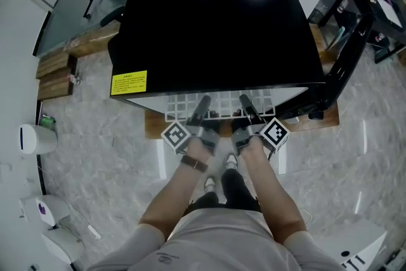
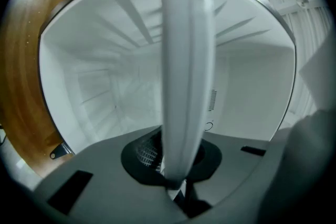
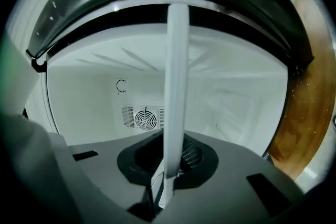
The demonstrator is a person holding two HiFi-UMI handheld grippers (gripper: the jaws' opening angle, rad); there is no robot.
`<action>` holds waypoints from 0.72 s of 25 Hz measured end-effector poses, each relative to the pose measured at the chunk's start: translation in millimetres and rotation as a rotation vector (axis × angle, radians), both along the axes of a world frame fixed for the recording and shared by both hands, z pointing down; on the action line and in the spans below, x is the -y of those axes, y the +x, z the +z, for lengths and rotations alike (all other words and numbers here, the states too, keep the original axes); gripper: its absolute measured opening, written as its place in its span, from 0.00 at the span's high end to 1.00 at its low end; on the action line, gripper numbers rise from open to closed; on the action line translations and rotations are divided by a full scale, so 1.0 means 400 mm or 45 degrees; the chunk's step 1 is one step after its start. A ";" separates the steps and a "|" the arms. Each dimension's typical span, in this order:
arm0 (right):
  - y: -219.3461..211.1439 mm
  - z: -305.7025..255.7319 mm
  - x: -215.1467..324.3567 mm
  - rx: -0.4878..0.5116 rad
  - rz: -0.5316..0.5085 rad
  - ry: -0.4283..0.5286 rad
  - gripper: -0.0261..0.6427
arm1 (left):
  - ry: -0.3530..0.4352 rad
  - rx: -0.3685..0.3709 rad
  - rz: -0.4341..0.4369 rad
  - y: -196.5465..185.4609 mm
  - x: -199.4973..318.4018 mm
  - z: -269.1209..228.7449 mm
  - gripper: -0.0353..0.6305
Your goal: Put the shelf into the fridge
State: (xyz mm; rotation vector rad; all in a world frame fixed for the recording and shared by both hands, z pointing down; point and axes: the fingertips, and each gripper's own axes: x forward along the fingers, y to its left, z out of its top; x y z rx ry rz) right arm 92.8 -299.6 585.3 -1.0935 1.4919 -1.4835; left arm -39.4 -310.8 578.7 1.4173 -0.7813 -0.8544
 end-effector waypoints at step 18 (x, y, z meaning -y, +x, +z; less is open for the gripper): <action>0.004 0.002 0.099 0.011 0.041 0.016 0.89 | 0.006 0.012 -0.023 -0.001 0.097 0.003 0.91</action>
